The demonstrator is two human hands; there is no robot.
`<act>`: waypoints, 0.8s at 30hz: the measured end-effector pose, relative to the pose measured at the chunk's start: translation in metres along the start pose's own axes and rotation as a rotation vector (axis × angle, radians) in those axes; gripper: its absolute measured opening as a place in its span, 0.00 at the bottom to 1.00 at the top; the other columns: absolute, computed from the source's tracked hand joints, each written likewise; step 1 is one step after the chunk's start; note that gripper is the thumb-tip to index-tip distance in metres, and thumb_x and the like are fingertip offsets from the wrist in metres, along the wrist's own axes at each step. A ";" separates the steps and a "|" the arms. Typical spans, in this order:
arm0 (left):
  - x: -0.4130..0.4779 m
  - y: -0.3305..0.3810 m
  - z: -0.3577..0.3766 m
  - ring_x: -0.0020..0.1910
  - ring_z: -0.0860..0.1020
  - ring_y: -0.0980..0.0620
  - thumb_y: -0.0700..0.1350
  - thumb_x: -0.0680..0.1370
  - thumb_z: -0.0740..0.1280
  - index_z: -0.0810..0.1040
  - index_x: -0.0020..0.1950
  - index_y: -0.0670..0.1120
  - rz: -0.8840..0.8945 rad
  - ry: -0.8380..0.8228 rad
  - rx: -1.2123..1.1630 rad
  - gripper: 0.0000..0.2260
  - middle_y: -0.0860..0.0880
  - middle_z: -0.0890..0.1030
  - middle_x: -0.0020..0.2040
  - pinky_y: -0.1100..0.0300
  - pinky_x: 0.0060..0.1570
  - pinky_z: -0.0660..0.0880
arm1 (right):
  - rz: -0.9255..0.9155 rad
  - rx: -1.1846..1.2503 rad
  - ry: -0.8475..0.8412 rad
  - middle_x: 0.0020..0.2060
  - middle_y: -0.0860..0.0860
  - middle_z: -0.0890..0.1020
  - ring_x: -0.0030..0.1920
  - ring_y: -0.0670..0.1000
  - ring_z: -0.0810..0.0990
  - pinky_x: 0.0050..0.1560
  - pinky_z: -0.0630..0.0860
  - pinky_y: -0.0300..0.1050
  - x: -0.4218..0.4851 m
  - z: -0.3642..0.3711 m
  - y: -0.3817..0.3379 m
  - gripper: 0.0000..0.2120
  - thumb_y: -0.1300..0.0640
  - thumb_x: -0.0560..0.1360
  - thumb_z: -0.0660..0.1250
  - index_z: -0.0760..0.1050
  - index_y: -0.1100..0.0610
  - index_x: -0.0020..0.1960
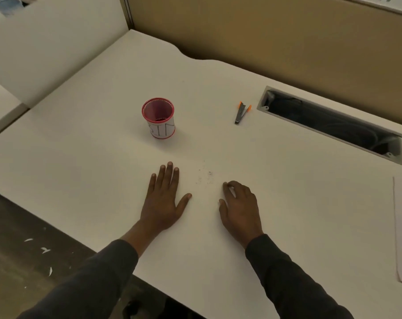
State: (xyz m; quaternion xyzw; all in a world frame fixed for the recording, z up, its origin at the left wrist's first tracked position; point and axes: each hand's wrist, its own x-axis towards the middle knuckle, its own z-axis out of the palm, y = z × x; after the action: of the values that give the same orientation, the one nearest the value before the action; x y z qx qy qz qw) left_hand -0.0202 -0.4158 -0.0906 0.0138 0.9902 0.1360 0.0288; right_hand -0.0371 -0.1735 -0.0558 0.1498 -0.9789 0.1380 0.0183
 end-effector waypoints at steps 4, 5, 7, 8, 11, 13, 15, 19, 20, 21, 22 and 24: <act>0.000 -0.002 0.002 0.84 0.39 0.46 0.66 0.82 0.46 0.43 0.85 0.45 -0.003 -0.006 -0.003 0.38 0.45 0.39 0.85 0.44 0.83 0.45 | -0.059 0.016 -0.011 0.64 0.55 0.76 0.62 0.56 0.74 0.61 0.73 0.50 0.022 0.006 -0.017 0.20 0.55 0.78 0.63 0.74 0.60 0.68; 0.000 -0.002 0.002 0.84 0.39 0.46 0.66 0.82 0.46 0.42 0.85 0.45 0.001 -0.005 -0.003 0.38 0.45 0.39 0.85 0.44 0.83 0.45 | -0.057 0.036 -0.010 0.63 0.56 0.77 0.62 0.57 0.75 0.61 0.73 0.49 0.029 0.007 -0.018 0.19 0.56 0.78 0.64 0.75 0.61 0.67; 0.001 -0.002 0.003 0.85 0.40 0.46 0.66 0.82 0.46 0.43 0.85 0.45 0.006 0.002 -0.001 0.38 0.45 0.40 0.86 0.44 0.83 0.46 | -0.017 0.092 0.005 0.60 0.57 0.78 0.59 0.57 0.76 0.58 0.75 0.49 0.045 0.007 -0.016 0.17 0.58 0.78 0.65 0.77 0.62 0.65; 0.000 -0.002 0.003 0.85 0.40 0.46 0.66 0.83 0.47 0.44 0.85 0.45 0.006 0.006 -0.006 0.38 0.45 0.41 0.86 0.43 0.83 0.47 | 0.012 0.113 0.010 0.58 0.56 0.79 0.58 0.57 0.76 0.57 0.77 0.49 0.052 0.006 -0.016 0.16 0.59 0.78 0.65 0.77 0.62 0.64; 0.000 -0.002 0.004 0.85 0.41 0.46 0.65 0.83 0.48 0.45 0.85 0.45 0.003 0.013 -0.014 0.38 0.45 0.42 0.86 0.44 0.83 0.47 | 0.076 0.094 -0.005 0.53 0.55 0.78 0.52 0.55 0.75 0.48 0.77 0.47 0.068 0.004 -0.020 0.13 0.60 0.79 0.63 0.79 0.62 0.60; 0.000 -0.001 0.004 0.85 0.41 0.46 0.65 0.83 0.49 0.45 0.85 0.45 0.004 0.016 -0.014 0.38 0.45 0.42 0.86 0.43 0.83 0.47 | 0.086 0.040 -0.034 0.50 0.55 0.77 0.49 0.54 0.74 0.42 0.74 0.43 0.072 0.003 -0.031 0.09 0.62 0.79 0.62 0.79 0.62 0.55; 0.000 -0.002 0.005 0.85 0.42 0.46 0.65 0.83 0.49 0.46 0.85 0.45 0.000 0.022 -0.019 0.38 0.45 0.43 0.86 0.43 0.83 0.48 | 0.066 0.016 -0.081 0.52 0.56 0.76 0.48 0.52 0.74 0.42 0.73 0.40 0.071 0.006 -0.047 0.10 0.64 0.79 0.60 0.77 0.62 0.57; 0.000 -0.001 0.006 0.85 0.42 0.45 0.65 0.83 0.49 0.45 0.85 0.45 0.001 0.014 -0.006 0.38 0.45 0.43 0.86 0.42 0.83 0.49 | -0.008 0.090 -0.103 0.57 0.55 0.77 0.54 0.52 0.76 0.50 0.71 0.36 0.066 0.009 -0.058 0.16 0.64 0.80 0.61 0.74 0.61 0.67; 0.000 -0.001 0.005 0.85 0.42 0.45 0.66 0.83 0.48 0.45 0.85 0.45 0.000 0.011 -0.001 0.38 0.45 0.42 0.86 0.42 0.83 0.49 | 0.008 0.119 -0.099 0.57 0.55 0.78 0.55 0.52 0.76 0.52 0.68 0.34 0.068 0.008 -0.055 0.16 0.63 0.80 0.61 0.74 0.60 0.68; 0.000 -0.001 0.005 0.85 0.41 0.45 0.66 0.83 0.48 0.44 0.85 0.45 0.000 0.009 0.004 0.38 0.44 0.42 0.86 0.43 0.83 0.48 | 0.031 0.150 -0.088 0.56 0.55 0.78 0.55 0.52 0.76 0.53 0.66 0.33 0.072 0.006 -0.050 0.16 0.63 0.80 0.62 0.74 0.60 0.68; 0.000 -0.001 0.005 0.85 0.41 0.45 0.66 0.83 0.47 0.44 0.85 0.45 -0.001 0.007 0.008 0.38 0.44 0.42 0.86 0.43 0.83 0.48 | 0.047 0.170 -0.072 0.55 0.55 0.79 0.54 0.53 0.76 0.54 0.66 0.33 0.076 0.004 -0.044 0.16 0.64 0.80 0.62 0.75 0.61 0.67; 0.000 0.000 0.004 0.85 0.41 0.45 0.66 0.83 0.47 0.45 0.85 0.44 -0.004 0.009 0.014 0.38 0.44 0.42 0.86 0.42 0.83 0.49 | 0.031 0.161 -0.056 0.55 0.56 0.79 0.55 0.56 0.76 0.55 0.68 0.36 0.086 0.000 -0.034 0.17 0.67 0.79 0.62 0.76 0.63 0.67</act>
State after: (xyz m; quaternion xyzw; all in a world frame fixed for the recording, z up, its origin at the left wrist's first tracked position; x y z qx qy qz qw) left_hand -0.0198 -0.4150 -0.0947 0.0114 0.9912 0.1292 0.0247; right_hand -0.1089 -0.2293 -0.0405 0.1396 -0.9669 0.2123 -0.0232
